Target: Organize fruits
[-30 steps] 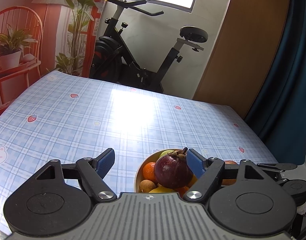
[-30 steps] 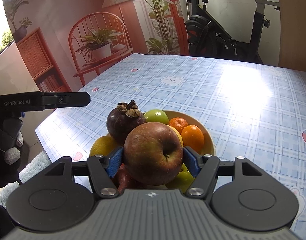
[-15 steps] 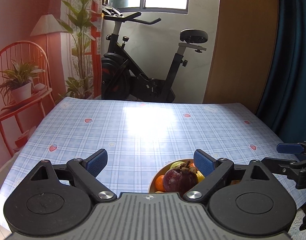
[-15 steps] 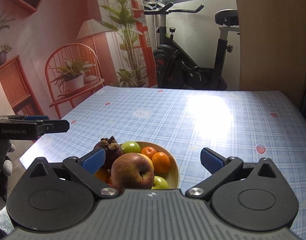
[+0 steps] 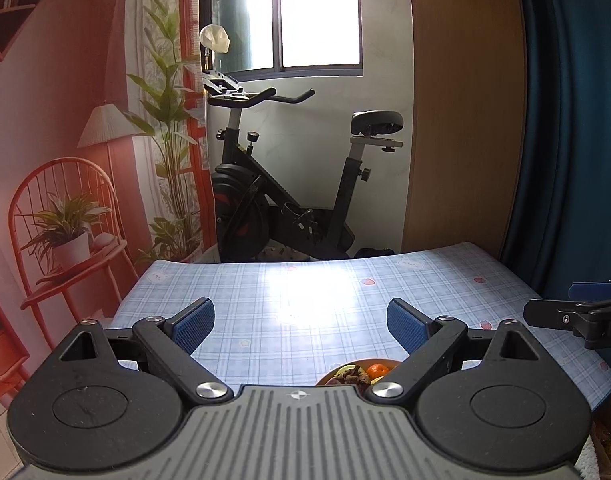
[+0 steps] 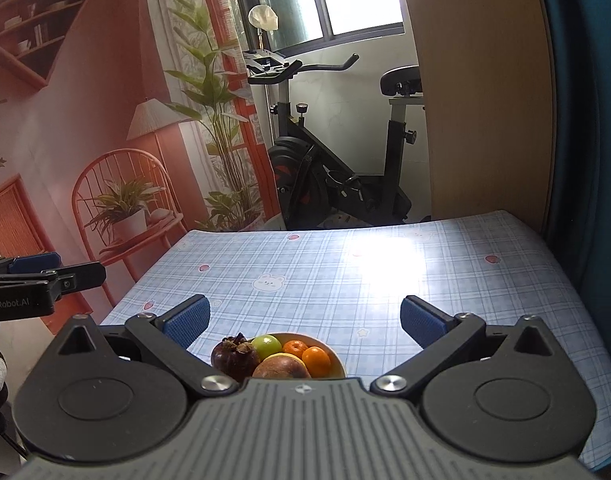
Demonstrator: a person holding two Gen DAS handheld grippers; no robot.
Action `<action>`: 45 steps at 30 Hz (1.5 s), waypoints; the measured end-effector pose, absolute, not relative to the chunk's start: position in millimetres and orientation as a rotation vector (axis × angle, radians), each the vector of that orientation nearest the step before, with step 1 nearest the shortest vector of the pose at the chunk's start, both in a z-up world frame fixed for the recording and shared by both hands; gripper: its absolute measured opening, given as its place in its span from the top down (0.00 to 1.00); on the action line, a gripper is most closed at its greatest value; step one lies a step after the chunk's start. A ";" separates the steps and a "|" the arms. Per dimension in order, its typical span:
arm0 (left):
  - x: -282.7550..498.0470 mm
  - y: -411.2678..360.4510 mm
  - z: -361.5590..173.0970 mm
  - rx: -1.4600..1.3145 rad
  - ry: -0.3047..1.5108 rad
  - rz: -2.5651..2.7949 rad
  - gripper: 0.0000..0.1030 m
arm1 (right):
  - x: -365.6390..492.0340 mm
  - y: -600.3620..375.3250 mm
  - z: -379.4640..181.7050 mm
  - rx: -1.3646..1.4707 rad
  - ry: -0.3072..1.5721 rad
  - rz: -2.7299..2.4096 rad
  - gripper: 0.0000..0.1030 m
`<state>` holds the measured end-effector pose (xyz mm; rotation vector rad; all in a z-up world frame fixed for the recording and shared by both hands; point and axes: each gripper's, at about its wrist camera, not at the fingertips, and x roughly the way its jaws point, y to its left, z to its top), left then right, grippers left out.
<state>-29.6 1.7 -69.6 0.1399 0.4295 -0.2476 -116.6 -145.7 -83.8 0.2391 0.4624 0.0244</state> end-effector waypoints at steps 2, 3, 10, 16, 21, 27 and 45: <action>-38.5 1.8 -65.0 0.134 0.415 -0.244 0.08 | -122.5 -142.5 -81.4 0.228 0.456 0.015 0.00; -42.4 1.5 -64.1 0.134 0.409 -0.245 0.07 | -124.0 -141.2 -80.3 0.228 0.454 0.013 0.00; -55.8 -1.9 -60.4 0.131 0.389 -0.241 0.07 | -127.7 -129.9 -74.0 0.188 0.449 0.009 0.00; -56.8 -2.4 -58.8 0.131 0.370 -0.233 0.07 | -131.3 -127.3 -72.3 0.180 0.448 0.005 0.00; -59.9 -4.3 -58.2 0.139 0.357 -0.230 0.06 | -132.1 -128.8 -72.1 0.179 0.447 -0.006 0.00; -64.3 -3.9 -58.2 0.136 0.352 -0.224 0.06 | -133.1 -128.5 -70.3 0.171 0.442 -0.020 0.00; -66.0 -2.1 -55.3 0.121 0.355 -0.220 0.06 | -137.2 -124.7 -66.6 0.159 0.433 -0.042 0.00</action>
